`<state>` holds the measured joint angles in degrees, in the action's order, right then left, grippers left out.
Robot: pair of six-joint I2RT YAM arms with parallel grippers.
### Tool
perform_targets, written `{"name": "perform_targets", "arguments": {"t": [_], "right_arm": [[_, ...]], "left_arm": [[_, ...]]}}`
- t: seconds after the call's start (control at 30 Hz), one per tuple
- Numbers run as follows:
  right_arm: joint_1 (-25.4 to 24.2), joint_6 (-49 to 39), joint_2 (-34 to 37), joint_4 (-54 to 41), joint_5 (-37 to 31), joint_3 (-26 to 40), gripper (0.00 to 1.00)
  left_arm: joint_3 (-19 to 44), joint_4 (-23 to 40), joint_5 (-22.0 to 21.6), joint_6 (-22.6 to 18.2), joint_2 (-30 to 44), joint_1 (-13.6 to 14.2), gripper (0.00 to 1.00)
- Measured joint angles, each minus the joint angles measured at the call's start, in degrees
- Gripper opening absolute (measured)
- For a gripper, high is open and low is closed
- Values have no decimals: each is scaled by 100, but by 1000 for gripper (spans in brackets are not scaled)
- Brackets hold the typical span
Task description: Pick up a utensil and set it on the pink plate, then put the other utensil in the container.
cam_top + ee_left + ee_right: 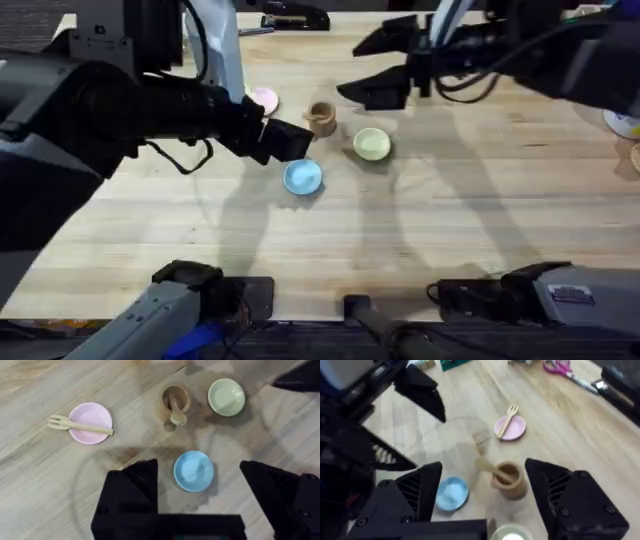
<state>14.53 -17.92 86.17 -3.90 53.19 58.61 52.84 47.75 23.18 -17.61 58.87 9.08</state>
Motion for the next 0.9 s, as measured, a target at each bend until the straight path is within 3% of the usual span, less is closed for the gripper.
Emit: {"name": "perform_targets", "arguments": {"t": [0.3, 0.6, 0.9], "right_arm": [[-46, -33, -1115, -2328, -484, 0, 996], [-46, -32, -1331, -3611, -576, 0, 997], [-46, -32, -1357, -3673, -662, 0, 997]], "left_arm": [[0, 2, 0, -2, -1, 0, 995], [0, 1, 0, -2, 0, 0, 995], [0, 0, 0, -2, 0, 0, 995]]}}
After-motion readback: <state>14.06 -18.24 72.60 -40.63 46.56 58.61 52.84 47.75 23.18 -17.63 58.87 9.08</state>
